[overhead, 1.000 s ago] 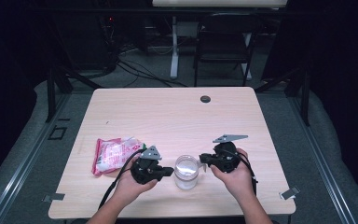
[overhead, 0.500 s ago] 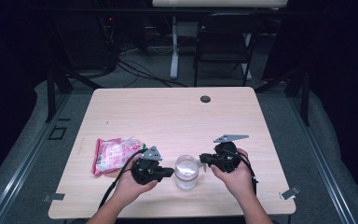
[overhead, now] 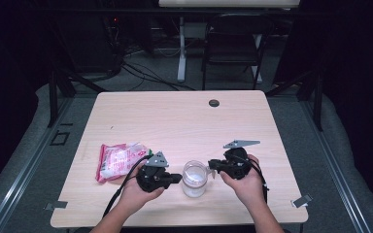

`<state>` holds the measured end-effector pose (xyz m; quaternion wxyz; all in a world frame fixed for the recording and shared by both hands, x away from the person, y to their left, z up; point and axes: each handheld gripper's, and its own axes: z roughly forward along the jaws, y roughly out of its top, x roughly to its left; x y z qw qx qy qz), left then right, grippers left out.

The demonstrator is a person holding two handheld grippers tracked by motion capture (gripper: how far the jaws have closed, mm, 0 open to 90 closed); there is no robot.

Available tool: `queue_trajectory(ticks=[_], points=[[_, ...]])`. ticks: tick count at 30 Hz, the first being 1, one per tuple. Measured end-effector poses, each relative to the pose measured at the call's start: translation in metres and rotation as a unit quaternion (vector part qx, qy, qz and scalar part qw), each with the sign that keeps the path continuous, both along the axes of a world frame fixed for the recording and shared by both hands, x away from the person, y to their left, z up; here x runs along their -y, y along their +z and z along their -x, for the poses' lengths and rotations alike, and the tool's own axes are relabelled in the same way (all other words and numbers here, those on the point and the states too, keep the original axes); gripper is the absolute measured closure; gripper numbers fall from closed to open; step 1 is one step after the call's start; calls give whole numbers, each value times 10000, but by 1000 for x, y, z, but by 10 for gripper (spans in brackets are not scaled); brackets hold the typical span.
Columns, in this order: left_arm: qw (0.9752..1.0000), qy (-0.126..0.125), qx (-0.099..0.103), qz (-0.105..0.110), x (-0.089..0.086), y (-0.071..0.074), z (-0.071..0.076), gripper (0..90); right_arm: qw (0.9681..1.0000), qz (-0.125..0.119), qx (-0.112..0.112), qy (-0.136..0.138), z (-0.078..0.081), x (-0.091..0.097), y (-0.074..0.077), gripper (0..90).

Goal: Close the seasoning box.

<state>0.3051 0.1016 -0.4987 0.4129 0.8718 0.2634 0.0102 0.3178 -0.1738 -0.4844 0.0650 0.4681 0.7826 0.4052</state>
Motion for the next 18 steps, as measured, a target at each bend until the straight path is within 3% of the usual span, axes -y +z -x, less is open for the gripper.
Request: queue_trajectory(ticks=[12,18], points=[[9999,-13,95,121,1,4,1,880,10000,-52,58,-58,2,-1,-1,820],[9998,-18,108,181,4,7,1,870,10000,23,67,42,6,-1,1,776]])
